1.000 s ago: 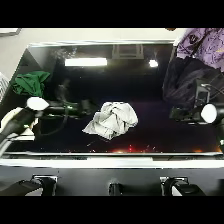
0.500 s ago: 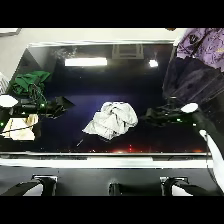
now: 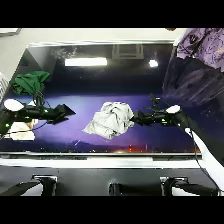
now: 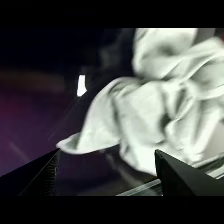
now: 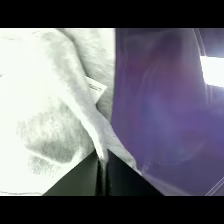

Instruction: Fold the clothes and pants, and hang the long-sleeved shirts on hangers.

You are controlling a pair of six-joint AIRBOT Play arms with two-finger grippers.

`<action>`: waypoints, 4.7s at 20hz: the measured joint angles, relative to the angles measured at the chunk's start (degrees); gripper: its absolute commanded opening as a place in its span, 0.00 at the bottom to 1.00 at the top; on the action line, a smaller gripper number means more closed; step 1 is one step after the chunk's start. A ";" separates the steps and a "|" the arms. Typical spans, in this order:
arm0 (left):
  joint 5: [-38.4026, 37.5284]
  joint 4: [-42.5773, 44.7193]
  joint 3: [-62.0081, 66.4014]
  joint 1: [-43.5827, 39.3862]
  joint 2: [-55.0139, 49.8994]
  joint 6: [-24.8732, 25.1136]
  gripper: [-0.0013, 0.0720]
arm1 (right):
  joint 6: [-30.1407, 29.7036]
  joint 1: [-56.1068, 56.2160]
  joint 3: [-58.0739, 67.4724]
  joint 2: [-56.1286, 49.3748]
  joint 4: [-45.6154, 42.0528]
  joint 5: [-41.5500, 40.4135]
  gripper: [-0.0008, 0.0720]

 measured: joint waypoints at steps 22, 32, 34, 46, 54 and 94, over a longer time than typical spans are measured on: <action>6.05 -5.14 0.81 -5.64 -11.54 8.00 1.00 | 10.16 0.33 1.77 15.30 -13.27 0.72 0.05; 2.21 -4.55 1.79 -10.05 -17.07 8.28 1.00 | 12.02 0.33 2.05 16.74 -15.58 0.63 0.05; 1.73 -4.81 1.86 -10.95 -18.64 8.44 0.62 | 12.02 0.33 2.05 16.76 -15.78 0.61 0.05; -1.64 7.21 15.43 -7.87 -13.51 4.11 0.03 | 13.62 0.35 10.05 18.10 -22.38 1.92 0.05; -2.36 24.28 52.09 2.36 2.01 -0.96 0.04 | 16.04 0.35 47.95 20.76 -37.03 8.02 0.05; 0.70 31.06 51.56 2.78 -30.32 -10.38 0.87 | 31.65 -2.62 62.95 -23.06 -49.09 21.46 0.65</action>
